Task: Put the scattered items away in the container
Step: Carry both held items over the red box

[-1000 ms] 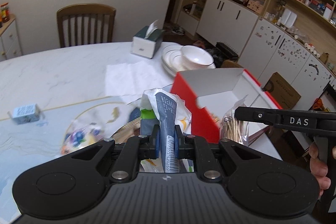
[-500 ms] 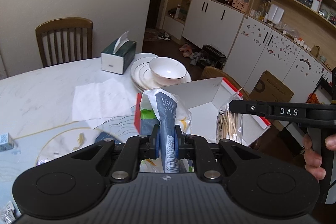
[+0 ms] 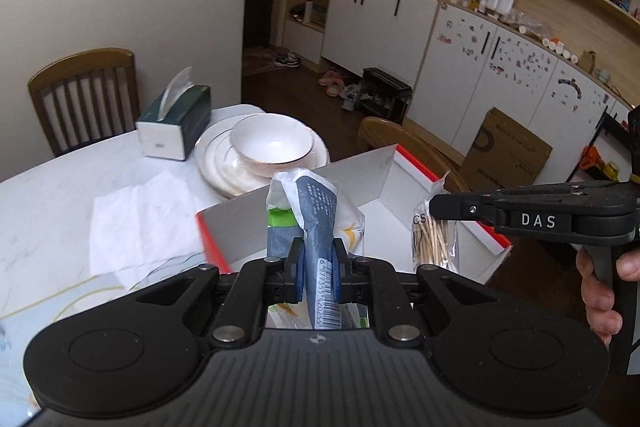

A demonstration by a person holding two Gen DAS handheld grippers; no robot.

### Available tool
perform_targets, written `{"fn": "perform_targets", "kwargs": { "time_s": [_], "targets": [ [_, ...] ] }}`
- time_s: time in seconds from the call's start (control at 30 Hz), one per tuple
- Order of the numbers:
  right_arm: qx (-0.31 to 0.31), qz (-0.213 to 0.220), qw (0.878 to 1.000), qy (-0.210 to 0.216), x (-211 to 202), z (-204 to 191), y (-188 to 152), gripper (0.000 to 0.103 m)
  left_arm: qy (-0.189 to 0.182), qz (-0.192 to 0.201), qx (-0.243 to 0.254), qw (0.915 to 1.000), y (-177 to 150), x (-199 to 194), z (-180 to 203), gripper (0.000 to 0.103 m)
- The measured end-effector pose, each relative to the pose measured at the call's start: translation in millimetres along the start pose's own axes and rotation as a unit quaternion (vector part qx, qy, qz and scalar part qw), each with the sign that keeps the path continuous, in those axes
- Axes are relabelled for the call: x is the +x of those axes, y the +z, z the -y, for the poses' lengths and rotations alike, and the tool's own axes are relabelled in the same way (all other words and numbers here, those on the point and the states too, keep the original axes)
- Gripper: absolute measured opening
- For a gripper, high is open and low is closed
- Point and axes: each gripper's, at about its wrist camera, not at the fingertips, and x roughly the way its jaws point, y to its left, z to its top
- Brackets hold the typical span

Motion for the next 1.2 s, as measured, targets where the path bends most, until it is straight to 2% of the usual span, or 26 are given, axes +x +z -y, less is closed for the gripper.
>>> {"fn": "perform_targets", "kwargs": {
  "time_s": [0.33,0.63,0.97,1.2],
  "targets": [
    [0.001,-0.03,1.0,-0.005,33,26,8,0.006,-0.01,-0.007,0.062,0.998,12,45,23,0.012],
    [-0.009,-0.055,0.998,-0.015,66,38,11,0.006,-0.005,-0.04,0.091,0.995,8,88,20,0.012],
    [-0.04,-0.091,0.994,-0.035,98,41,12,0.006,-0.005,-0.074,0.095,0.9927,5,121,19,0.012],
    [-0.061,-0.111,0.991,-0.046,114,38,12,0.006,-0.009,-0.097,0.074,0.9924,5,138,12,0.012]
  ]
}}
